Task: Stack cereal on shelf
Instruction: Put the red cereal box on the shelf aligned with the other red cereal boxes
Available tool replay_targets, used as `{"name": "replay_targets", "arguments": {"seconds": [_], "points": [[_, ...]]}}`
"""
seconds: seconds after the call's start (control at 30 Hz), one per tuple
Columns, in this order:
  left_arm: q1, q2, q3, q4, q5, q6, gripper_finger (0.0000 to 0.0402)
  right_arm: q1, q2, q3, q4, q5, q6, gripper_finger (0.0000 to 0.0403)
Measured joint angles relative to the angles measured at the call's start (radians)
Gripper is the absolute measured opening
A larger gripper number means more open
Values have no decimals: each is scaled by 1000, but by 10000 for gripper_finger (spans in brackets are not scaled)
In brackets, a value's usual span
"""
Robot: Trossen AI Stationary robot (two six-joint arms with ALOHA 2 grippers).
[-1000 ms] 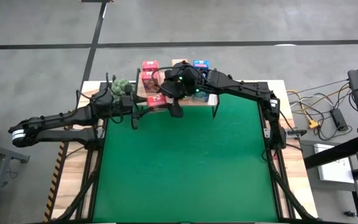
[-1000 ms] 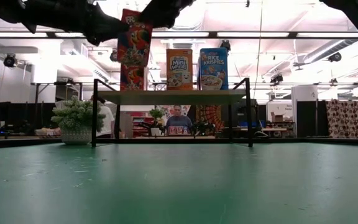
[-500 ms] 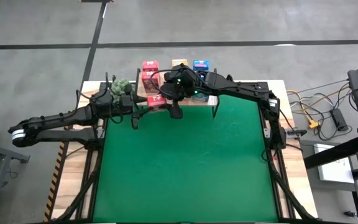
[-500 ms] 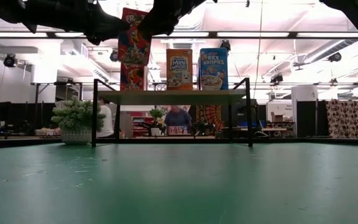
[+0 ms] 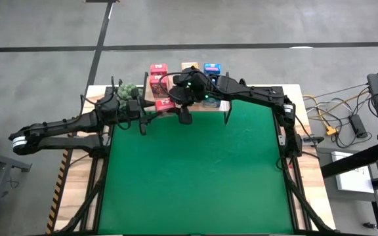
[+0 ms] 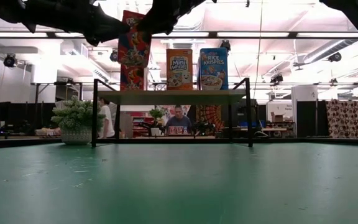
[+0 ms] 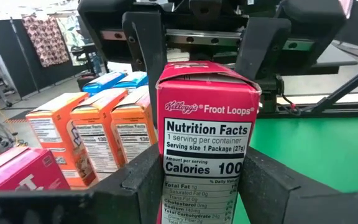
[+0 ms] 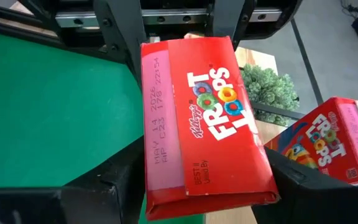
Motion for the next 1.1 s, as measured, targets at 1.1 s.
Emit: {"name": "replay_targets", "arguments": {"seconds": [1.1], "points": [[0, -100, 68, -149, -90, 106, 230, -1, -1, -1, 65, 8, 18, 128]]}}
